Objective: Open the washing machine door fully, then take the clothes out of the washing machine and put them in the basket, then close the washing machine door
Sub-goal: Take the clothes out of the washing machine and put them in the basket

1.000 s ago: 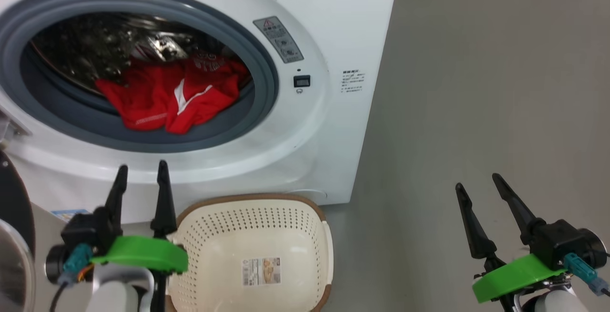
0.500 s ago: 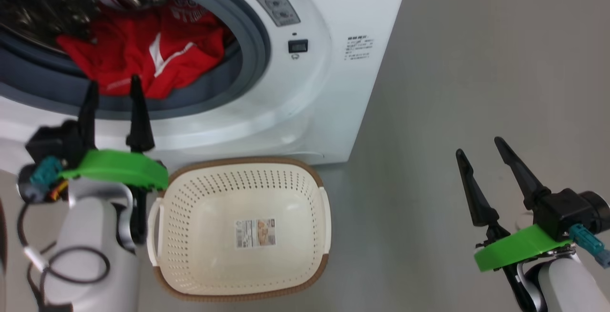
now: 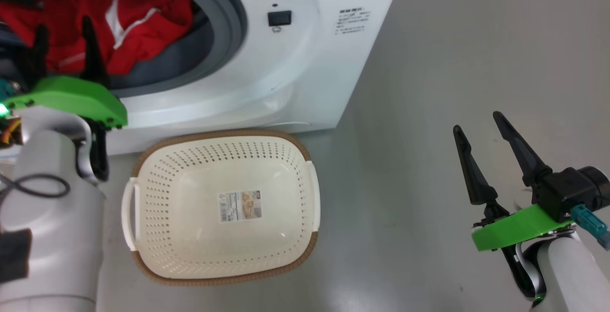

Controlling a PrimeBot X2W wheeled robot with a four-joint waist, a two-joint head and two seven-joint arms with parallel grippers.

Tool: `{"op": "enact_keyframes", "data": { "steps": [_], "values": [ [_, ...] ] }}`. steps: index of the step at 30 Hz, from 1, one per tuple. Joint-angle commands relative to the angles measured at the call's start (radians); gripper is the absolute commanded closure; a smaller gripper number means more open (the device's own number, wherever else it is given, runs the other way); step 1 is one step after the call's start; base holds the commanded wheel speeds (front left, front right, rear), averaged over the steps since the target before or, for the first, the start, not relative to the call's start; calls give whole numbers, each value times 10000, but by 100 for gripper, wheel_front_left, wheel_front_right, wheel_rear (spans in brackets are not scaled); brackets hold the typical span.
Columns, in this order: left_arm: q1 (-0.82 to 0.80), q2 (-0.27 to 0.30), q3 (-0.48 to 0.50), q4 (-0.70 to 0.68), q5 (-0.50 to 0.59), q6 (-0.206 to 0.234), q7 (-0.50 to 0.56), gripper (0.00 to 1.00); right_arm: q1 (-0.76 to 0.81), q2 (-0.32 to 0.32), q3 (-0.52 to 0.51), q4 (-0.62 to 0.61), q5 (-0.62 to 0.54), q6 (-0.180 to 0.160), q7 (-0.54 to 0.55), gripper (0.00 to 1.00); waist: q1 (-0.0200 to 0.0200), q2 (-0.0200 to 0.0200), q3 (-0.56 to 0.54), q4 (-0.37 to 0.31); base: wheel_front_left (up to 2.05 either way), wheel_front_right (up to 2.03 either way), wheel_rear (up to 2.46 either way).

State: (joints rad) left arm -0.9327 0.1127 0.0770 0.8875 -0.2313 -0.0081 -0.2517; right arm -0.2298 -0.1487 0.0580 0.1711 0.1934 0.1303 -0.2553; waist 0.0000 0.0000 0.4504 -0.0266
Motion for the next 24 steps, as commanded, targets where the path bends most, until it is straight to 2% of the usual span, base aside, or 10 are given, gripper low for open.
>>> {"op": "enact_keyframes", "data": {
  "steps": [1,9,14,24],
  "values": [
    [-388,541,214,158,97,108,-7,0,-96,-119,252,-239,108,4,-65,0,0,0,341,-230,0,0,0],
    [-1602,1016,240,1484,31,212,199,0,-288,-114,241,-293,100,4,-65,0,0,0,794,-407,0,0,0],
    [-2285,1469,-122,2413,372,349,808,0,-447,-72,294,-294,128,4,-65,0,0,0,986,-518,0,0,0],
    [-2936,1955,-858,3595,971,782,2526,0,-616,127,508,-134,231,4,-65,0,0,0,1185,-658,0,0,0]
  ]
}}
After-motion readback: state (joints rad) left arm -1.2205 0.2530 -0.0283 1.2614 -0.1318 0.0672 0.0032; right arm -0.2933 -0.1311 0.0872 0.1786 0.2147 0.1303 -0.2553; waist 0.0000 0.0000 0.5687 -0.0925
